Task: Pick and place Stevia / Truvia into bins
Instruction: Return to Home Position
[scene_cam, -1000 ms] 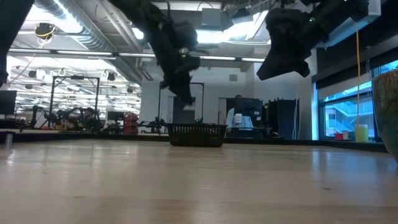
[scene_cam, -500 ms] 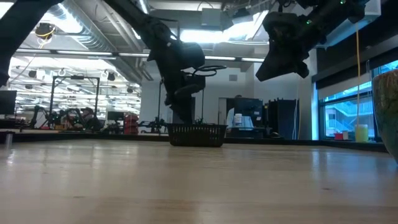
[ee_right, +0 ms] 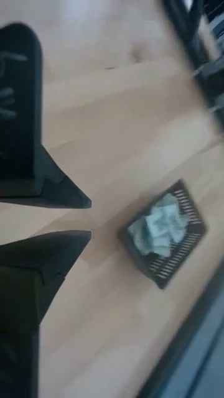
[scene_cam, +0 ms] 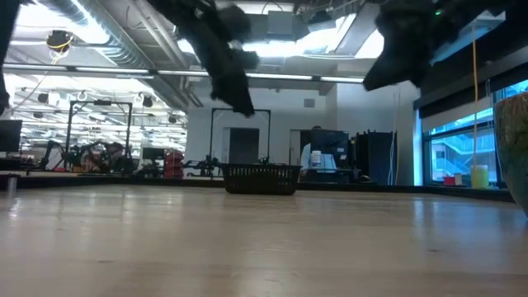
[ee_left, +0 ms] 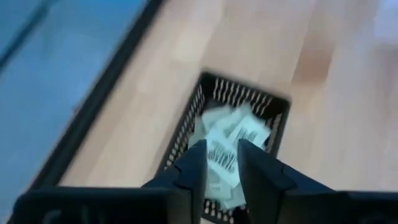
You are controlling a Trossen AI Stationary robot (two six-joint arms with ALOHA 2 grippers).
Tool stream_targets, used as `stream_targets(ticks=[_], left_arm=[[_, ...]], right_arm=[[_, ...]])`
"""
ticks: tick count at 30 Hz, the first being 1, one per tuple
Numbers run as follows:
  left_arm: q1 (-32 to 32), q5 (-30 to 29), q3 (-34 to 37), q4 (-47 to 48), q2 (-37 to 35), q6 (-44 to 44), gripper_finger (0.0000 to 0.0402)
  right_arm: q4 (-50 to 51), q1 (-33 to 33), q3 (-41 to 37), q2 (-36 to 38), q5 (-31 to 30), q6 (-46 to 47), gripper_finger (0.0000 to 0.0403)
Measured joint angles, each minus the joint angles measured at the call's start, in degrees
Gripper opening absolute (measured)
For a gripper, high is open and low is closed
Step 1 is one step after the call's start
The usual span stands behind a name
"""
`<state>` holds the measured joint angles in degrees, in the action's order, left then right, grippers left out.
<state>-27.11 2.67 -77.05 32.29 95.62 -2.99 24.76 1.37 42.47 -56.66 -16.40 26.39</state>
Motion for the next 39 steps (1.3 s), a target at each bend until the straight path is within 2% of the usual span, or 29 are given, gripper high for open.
stream_targets(ticks=[7, 11, 15, 19, 27, 31, 39], left_arm=[[0.0, 2.0, 17.1, -15.7, -18.9, 5.2, 0.0077], [0.0, 1.9, 26.4, -21.7, -29.3, 9.3, 0.0077], [0.0, 1.3, 35.0, -26.4, -38.2, 13.5, 0.0077], [0.0, 1.3, 42.5, -30.8, -45.9, 15.8, 0.0076], [0.0, -0.2, 52.5, -34.2, -58.5, 16.6, 0.0067], [0.0, -3.2, 56.8, -34.5, -63.7, 18.3, 0.0063], [0.0, -5.3, 62.9, -35.2, -72.7, 20.5, 0.0058]], right_arm=[[-7.9, 0.0, -10.2, 15.9, -0.2, -1.1, 0.0072], [-15.8, 0.0, -18.3, 24.8, -0.1, -0.9, 0.0072], [-23.8, 0.0, -24.9, 31.3, 0.0, -2.0, 0.0071], [-25.5, 0.0, -29.2, 36.4, 0.0, -2.4, 0.0071], [-25.6, 0.0, -33.0, 44.8, 0.0, -2.7, 0.0071], [-25.4, 0.0, -33.6, 47.3, 0.0, -3.2, 0.0071], [-25.4, 0.0, -36.7, 51.7, -0.2, -5.0, 0.0071]])
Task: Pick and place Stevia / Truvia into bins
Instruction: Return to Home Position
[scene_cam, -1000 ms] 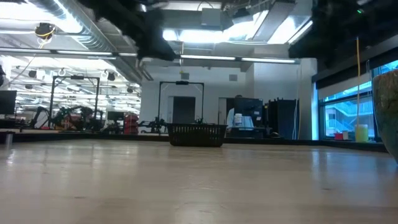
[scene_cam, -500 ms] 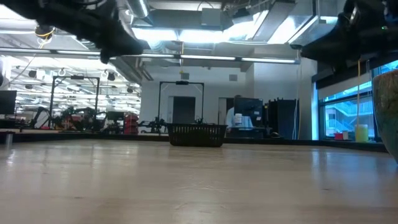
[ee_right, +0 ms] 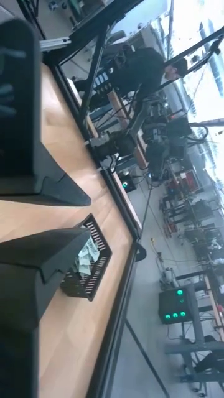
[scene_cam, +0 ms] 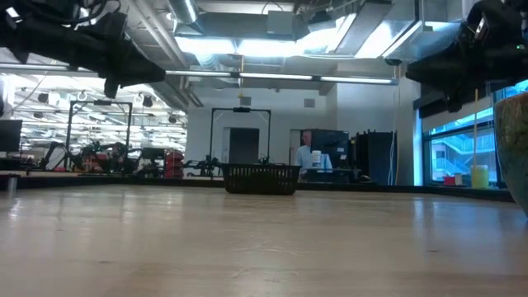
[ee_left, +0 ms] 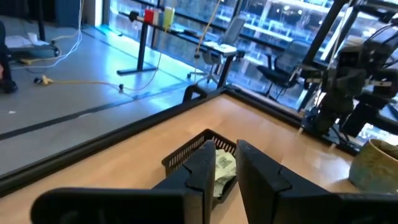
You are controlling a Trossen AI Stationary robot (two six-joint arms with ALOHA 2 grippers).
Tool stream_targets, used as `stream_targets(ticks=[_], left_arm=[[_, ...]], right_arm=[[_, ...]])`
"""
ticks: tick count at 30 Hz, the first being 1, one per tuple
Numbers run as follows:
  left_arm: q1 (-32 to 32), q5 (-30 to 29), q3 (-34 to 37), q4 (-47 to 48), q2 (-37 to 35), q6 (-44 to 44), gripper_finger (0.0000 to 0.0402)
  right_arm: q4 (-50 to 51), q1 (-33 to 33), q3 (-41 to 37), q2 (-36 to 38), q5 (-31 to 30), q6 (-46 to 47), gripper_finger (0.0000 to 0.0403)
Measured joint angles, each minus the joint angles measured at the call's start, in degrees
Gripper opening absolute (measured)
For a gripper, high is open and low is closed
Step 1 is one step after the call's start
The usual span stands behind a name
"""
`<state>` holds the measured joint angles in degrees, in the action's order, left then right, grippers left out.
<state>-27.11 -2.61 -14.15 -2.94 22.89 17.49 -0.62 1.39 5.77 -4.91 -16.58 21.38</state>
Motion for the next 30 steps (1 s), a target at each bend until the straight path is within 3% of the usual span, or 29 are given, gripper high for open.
stream_targets(ticks=[6, 18, 30], left_arm=[[0.0, -0.5, 3.3, 0.2, -6.0, -0.1, 0.0058], [0.0, -2.2, 10.3, 0.2, -15.7, 0.8, 0.0054], [0.0, -3.9, 13.7, 1.2, -18.5, 2.2, 0.004]], right_arm=[[0.0, 0.0, -2.4, 4.9, -0.2, 0.4, 0.0071], [-0.6, 0.0, -2.7, 4.9, -0.3, -0.9, 0.0071], [-0.4, 0.0, -2.7, 4.9, -0.3, -0.9, 0.0071]])
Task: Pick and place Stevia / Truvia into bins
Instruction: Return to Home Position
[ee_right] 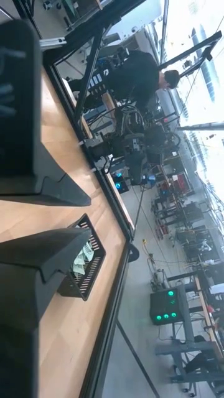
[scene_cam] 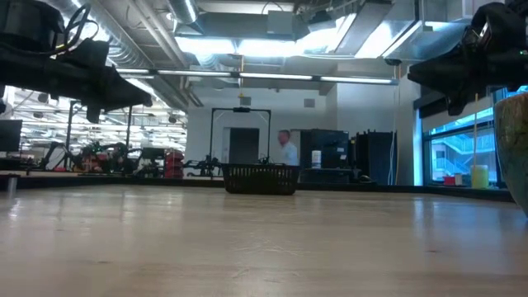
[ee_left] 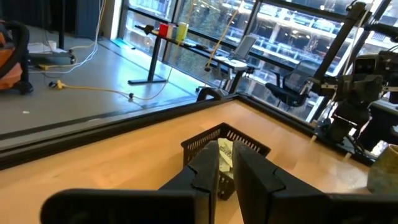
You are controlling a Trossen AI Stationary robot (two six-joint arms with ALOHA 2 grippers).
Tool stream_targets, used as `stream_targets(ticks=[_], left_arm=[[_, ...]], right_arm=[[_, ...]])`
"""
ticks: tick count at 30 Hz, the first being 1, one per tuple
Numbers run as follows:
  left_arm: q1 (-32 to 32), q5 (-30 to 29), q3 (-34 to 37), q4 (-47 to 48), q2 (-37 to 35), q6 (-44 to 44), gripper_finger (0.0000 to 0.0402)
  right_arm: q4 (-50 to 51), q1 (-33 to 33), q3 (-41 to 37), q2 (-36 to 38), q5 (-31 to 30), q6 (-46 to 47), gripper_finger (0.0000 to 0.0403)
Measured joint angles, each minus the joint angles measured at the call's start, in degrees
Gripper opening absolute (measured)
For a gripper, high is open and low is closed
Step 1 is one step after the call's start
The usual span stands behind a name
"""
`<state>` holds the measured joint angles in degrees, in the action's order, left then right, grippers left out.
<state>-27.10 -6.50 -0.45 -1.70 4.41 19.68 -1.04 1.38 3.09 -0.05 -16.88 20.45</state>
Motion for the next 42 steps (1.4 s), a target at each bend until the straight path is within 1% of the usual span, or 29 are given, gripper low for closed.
stream_targets(ticks=[4, 8, 12, 28, 32, 42], left_arm=[[0.0, 0.0, 0.0, 0.1, -0.2, 0.1, 0.0037], [0.0, 0.0, 0.0, 0.1, 0.1, -1.4, 0.0036], [0.0, 0.2, 0.0, 0.1, 0.1, -1.3, 0.0038], [0.0, 0.2, 0.0, 0.1, 0.1, -1.4, 0.0039], [0.0, 0.2, 0.0, 0.1, 0.1, -1.4, 0.0036], [0.0, 0.2, 0.0, 0.1, 0.1, -1.4, 0.004]], right_arm=[[0.1, 0.0, 0.0, 0.0, 0.0, 0.0, 0.0071], [-1.1, 0.0, -2.1, -0.2, 0.1, 0.7, 0.0071], [-3.6, 0.0, -2.5, -0.4, 0.0, -1.1, 0.0071], [-2.7, 0.0, -2.5, -0.4, 0.0, -1.4, 0.0071], [-2.7, 0.0, -2.5, -0.4, 0.0, 0.2, 0.0071], [-2.7, 0.0, -2.5, -0.5, 0.0, 0.1, 0.0071]])
